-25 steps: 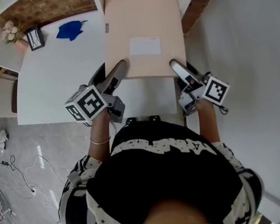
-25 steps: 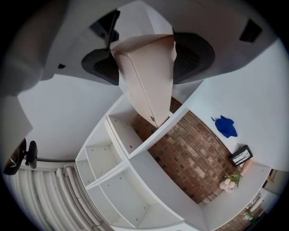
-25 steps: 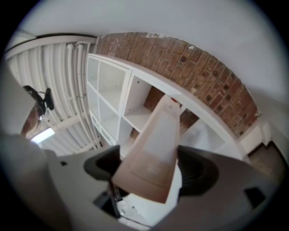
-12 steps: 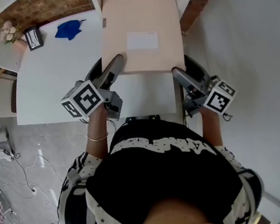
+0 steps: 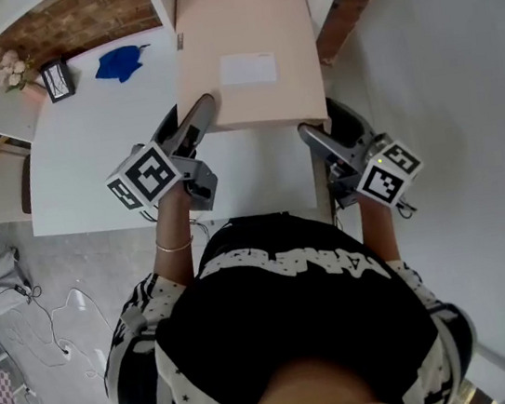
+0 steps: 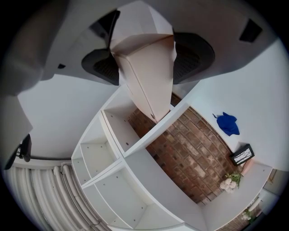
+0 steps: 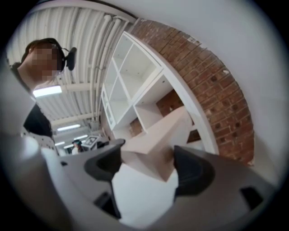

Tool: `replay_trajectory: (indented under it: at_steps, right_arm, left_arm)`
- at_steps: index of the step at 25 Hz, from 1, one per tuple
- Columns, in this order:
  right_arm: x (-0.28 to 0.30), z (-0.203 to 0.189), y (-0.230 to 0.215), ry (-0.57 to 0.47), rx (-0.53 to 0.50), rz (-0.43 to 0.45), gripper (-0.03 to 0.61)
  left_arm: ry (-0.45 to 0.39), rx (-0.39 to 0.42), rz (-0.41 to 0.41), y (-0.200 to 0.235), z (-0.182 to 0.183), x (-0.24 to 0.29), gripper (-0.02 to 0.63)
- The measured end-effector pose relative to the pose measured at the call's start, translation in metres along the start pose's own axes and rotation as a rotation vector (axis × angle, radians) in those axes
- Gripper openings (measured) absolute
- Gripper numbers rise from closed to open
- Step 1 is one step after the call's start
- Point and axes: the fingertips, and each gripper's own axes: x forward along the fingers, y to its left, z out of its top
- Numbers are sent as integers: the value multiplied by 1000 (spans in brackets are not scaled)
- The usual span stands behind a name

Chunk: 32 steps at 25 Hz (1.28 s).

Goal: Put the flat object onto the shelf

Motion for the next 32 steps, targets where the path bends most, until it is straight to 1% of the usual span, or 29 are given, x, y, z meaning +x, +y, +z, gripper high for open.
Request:
replay_trajectory:
  at_steps: [3, 9, 10, 12, 22, 32]
  right_arm:
    - [5, 4, -2, 10, -24, -24, 379]
    - [12, 6, -12, 1, -18, -61, 377]
    - [12, 7, -14, 0, -22, -69, 371]
    - [14, 9, -16, -5, -30, -82, 325]
    - [26, 19, -25, -29, -39, -97, 314]
    - [36, 29, -38, -46, -42, -103, 313]
  left_arm:
    - [-1, -3, -2, 0, 5, 4, 391]
    - [18, 0, -5, 5, 6, 12, 392]
    - [17, -2, -6, 5, 7, 13, 392]
    - [10, -7, -8, 6, 10, 15, 392]
    - [-13, -19, -14, 11, 24, 27, 392]
    - [-27, -26, -25, 13, 31, 41, 393]
